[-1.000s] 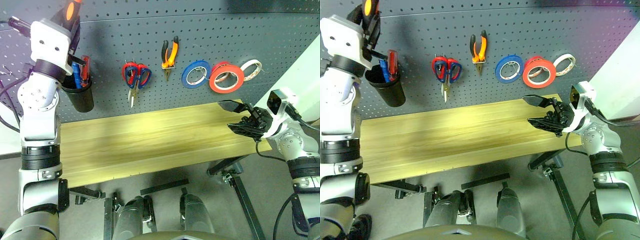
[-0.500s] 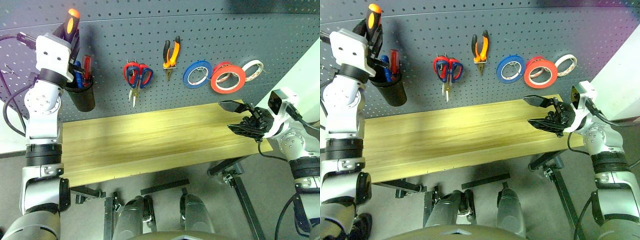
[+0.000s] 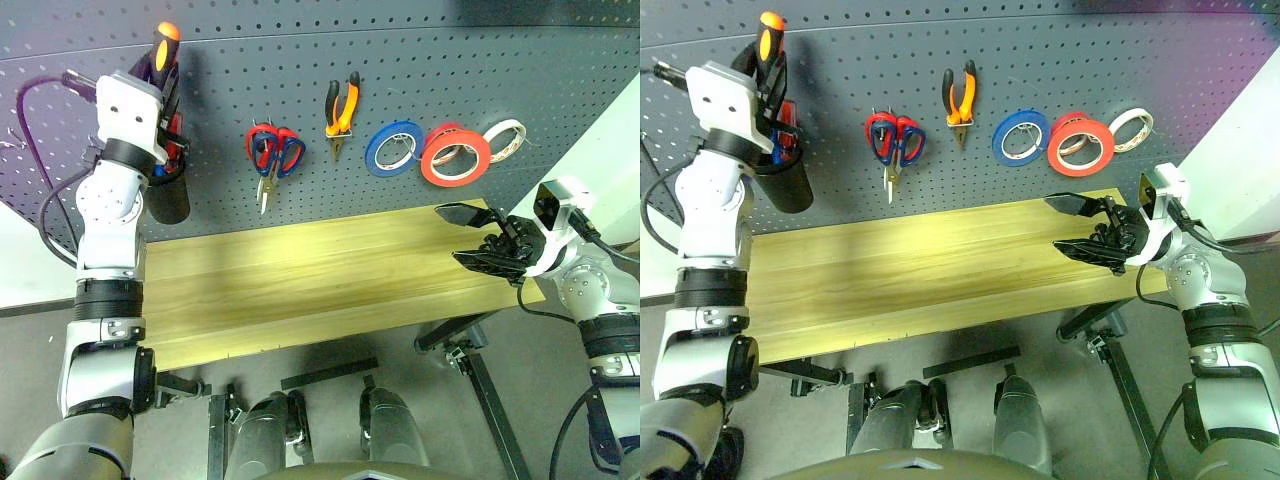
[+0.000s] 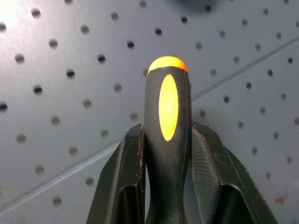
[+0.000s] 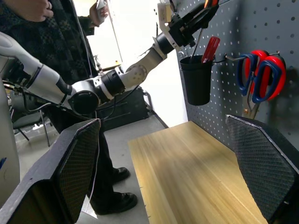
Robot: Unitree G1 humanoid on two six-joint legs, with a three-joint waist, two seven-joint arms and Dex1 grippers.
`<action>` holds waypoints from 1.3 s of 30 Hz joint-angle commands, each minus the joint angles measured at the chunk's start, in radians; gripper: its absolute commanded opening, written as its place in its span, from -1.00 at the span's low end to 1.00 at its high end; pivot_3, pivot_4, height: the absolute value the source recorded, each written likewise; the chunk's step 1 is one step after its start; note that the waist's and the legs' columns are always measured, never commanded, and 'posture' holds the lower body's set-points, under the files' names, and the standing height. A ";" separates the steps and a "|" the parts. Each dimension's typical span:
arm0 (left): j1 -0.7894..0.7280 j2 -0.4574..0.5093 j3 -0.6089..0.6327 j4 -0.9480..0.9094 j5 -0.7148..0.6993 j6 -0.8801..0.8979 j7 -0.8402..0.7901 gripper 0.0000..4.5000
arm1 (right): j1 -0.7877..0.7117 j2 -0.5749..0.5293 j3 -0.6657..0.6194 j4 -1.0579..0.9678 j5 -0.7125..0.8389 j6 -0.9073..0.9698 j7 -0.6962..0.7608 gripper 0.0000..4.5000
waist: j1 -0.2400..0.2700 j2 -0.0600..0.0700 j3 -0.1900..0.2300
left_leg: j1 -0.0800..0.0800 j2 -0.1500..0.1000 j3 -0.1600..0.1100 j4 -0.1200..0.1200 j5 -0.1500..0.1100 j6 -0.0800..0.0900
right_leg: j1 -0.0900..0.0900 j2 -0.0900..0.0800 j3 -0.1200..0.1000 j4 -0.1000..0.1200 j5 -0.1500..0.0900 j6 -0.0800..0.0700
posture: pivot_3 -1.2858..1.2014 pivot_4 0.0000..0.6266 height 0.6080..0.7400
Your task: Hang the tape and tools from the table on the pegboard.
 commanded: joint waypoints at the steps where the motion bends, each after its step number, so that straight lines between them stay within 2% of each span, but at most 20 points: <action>1: 0.056 -0.001 0.012 -0.084 -0.002 -0.011 0.012 -0.57 | -0.007 -0.016 -0.029 -0.007 0.001 -0.010 0.006 1.00 | 0.000 0.000 0.000 | 0.000 0.000 0.000 0.000 0.000 0.000 | 0.000 0.000 0.000 0.000 0.000 0.000 | -0.16 -0.52 1.00; 19: 0.259 -0.008 0.133 -0.316 -0.064 0.152 0.079 -0.57 | -0.031 -0.011 -0.019 0.025 -0.013 -0.021 0.006 1.00 | -0.002 0.000 0.000 | 0.000 0.000 0.000 0.000 -0.001 0.001 | -0.001 0.000 0.000 -0.001 0.000 0.000 | -0.14 -0.54 1.00; 33: 0.319 -0.041 0.135 -0.322 -0.111 0.209 0.072 -0.57 | -0.033 -0.006 -0.021 0.027 -0.018 -0.025 0.006 1.00 | 0.001 0.000 0.000 | 0.000 0.000 0.000 0.000 -0.001 0.001 | -0.001 -0.001 0.000 -0.001 0.001 0.000 | -0.14 -0.52 1.00; 39: 0.305 -0.040 0.129 -0.304 -0.078 0.205 0.108 0.28 | -0.027 -0.004 -0.018 0.024 -0.026 -0.036 0.006 1.00 | 0.002 0.000 0.000 | 0.000 0.000 0.000 0.000 -0.001 0.001 | -0.001 -0.001 0.000 -0.001 0.001 0.000 | -0.14 -0.51 1.00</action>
